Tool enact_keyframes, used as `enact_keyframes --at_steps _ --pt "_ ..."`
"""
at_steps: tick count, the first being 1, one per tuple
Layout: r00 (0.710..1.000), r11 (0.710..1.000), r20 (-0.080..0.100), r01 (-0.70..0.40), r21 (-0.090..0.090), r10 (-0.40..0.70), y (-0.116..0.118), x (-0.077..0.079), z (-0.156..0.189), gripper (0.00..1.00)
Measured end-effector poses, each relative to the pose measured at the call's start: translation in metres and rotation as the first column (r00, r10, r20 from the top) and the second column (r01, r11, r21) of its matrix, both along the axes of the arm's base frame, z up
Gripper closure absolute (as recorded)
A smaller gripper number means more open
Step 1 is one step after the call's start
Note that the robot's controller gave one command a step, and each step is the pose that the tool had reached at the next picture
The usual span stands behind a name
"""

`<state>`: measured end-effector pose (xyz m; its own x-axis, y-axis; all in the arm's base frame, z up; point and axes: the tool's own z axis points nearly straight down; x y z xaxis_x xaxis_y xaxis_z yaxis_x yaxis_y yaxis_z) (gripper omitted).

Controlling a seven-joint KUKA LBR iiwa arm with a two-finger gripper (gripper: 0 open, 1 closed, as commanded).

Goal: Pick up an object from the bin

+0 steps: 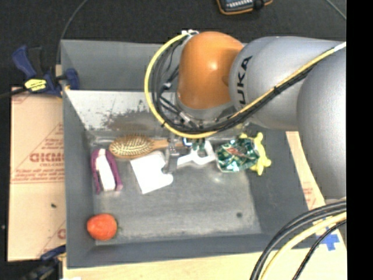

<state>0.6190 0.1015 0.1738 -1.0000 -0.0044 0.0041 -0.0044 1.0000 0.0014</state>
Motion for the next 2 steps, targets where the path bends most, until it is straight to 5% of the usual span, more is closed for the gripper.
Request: enact_keyframes --at_steps 1,2 --pt "1.0 1.0 0.008 0.003 0.001 -0.003 0.0 0.002 0.004 0.0" --pt "0.997 0.997 0.007 -0.081 0.0 0.081 -0.047 -0.005 -0.104 0.0"
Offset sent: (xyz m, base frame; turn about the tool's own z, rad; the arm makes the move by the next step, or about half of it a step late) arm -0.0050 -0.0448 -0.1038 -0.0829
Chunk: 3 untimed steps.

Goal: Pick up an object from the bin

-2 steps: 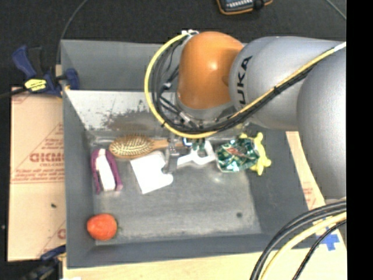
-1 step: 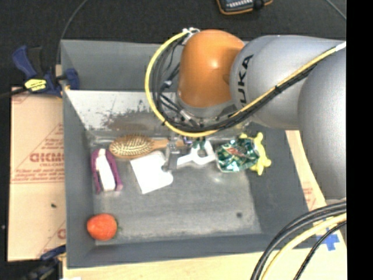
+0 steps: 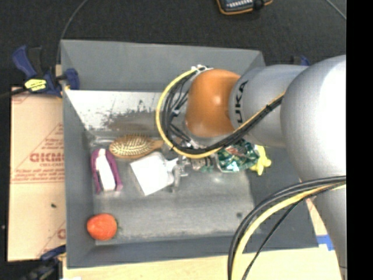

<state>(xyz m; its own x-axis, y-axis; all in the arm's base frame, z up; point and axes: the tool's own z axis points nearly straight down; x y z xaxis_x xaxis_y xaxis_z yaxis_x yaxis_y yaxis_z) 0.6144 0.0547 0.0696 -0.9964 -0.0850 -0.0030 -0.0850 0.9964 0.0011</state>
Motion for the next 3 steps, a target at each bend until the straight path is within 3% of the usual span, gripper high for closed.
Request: enact_keyframes --at_steps 1,2,3 --pt "0.998 0.999 0.019 0.054 0.005 -0.054 -0.01 -0.005 0.055 0.0" --pt "1.0 1.0 0.002 0.012 0.002 -0.012 -0.002 -0.002 0.009 0.0" --pt "1.0 1.0 0.02 0.024 0.006 -0.024 0.006 -0.007 0.001 0.0"
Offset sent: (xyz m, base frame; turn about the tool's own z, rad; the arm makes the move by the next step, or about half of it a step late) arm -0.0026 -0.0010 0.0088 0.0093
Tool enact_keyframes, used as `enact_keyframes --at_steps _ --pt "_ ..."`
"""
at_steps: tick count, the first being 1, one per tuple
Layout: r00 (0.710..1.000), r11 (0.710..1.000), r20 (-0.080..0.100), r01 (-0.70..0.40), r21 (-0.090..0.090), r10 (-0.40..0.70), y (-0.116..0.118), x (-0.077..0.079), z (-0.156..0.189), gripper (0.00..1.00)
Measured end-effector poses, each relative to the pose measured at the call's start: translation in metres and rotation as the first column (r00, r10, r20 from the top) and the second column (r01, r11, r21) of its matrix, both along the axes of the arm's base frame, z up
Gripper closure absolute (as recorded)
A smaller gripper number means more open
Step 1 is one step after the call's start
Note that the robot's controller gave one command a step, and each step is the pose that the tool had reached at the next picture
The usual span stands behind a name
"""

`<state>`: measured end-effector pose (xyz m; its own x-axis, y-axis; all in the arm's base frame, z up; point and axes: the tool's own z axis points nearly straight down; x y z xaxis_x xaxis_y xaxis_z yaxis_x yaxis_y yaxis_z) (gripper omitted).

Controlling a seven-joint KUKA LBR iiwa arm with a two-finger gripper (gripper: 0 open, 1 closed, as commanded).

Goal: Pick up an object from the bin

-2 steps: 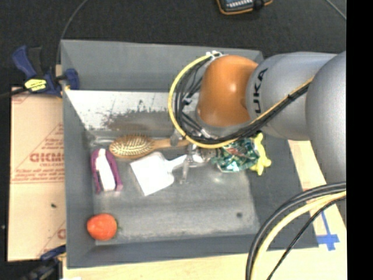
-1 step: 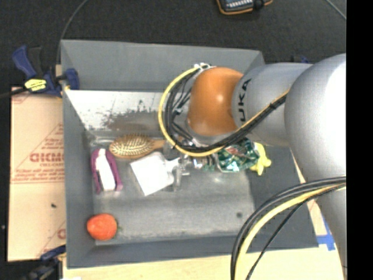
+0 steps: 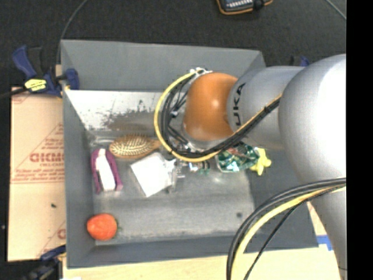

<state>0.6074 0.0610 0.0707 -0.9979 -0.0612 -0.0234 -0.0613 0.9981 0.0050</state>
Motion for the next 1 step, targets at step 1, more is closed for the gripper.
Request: enact_keyframes --at_steps 1 --pt "1.0 1.0 -0.006 -0.007 -0.002 0.007 -0.0072 0.0055 0.0072 1.0"
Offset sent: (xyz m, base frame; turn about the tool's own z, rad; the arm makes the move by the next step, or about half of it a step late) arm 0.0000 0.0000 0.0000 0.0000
